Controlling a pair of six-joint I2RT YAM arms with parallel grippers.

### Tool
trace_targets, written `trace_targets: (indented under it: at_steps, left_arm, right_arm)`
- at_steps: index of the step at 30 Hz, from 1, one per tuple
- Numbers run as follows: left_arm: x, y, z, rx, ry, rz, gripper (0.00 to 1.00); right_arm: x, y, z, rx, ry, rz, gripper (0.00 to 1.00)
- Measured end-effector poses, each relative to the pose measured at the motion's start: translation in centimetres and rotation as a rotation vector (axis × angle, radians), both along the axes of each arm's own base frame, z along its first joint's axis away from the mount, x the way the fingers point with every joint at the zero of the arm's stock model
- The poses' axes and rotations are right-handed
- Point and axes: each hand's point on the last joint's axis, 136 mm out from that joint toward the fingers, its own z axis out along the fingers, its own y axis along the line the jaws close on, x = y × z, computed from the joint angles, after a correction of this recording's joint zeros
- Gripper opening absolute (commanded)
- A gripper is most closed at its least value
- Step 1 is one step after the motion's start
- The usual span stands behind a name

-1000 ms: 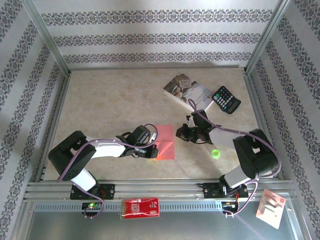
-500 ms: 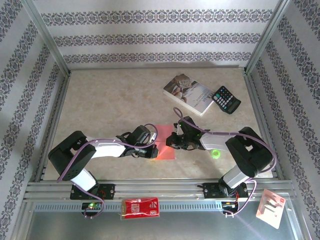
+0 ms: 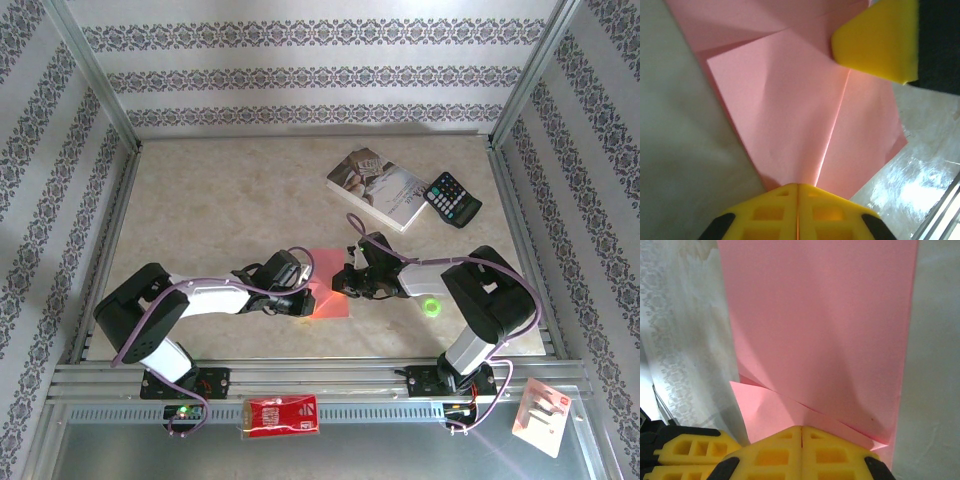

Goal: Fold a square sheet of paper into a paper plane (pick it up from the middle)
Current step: Fold the triangle at the bottom-center of the table.

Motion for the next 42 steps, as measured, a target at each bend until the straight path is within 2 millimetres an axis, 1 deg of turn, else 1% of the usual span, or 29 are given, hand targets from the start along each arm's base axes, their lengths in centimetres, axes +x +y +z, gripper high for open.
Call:
trace_targets:
  at_steps: [2, 4, 5, 7, 9, 11, 16, 19, 25, 35, 42]
  left_arm:
    - [0.0, 0.0, 0.5, -0.006, -0.005, 0.005, 0.17]
    - [0.2, -0.2, 1.3, -0.029, -0.019, 0.008, 0.17]
    - [0.3, -0.4, 1.7, -0.045, -0.025, 0.010, 0.16]
    - [0.6, -1.0, 2.5, -0.081, -0.034, 0.013, 0.06]
    - [0.7, -1.4, 2.8, -0.104, -0.031, 0.015, 0.00]
    - [1.0, -1.9, 2.9, -0.115, -0.026, 0.019, 0.00]
    - [2.0, -3.2, 2.6, -0.124, -0.012, 0.013, 0.00]
    - [2.2, -3.7, 2.1, -0.121, 0.003, 0.008, 0.00]
    - [1.8, -3.6, 0.6, -0.103, 0.047, 0.001, 0.00]
    - [2.3, -3.8, 0.7, -0.091, 0.036, 0.010, 0.00]
    - [2.4, -3.4, 0.0, -0.055, 0.037, 0.011, 0.00]
  right_arm:
    - [0.0, 0.0, 0.0, 0.004, -0.005, 0.000, 0.02]
    - [0.1, -0.1, 0.0, 0.008, -0.007, -0.002, 0.02]
    - [0.0, -0.1, 0.0, 0.011, -0.008, -0.002, 0.02]
    - [0.0, 0.0, 0.0, 0.016, -0.013, -0.001, 0.02]
    - [0.1, -0.1, 0.0, 0.019, -0.015, -0.002, 0.02]
    - [0.1, -0.1, 0.0, 0.020, -0.016, -0.003, 0.02]
    - [0.1, 0.0, 0.0, 0.021, -0.017, -0.004, 0.02]
    - [0.1, -0.1, 0.0, 0.021, -0.017, -0.004, 0.02]
    - [0.1, -0.1, 0.0, 0.021, -0.017, -0.004, 0.01]
    - [0.1, -0.1, 0.0, 0.021, -0.017, -0.004, 0.01]
    - [0.1, -0.1, 0.0, 0.021, -0.017, -0.004, 0.01]
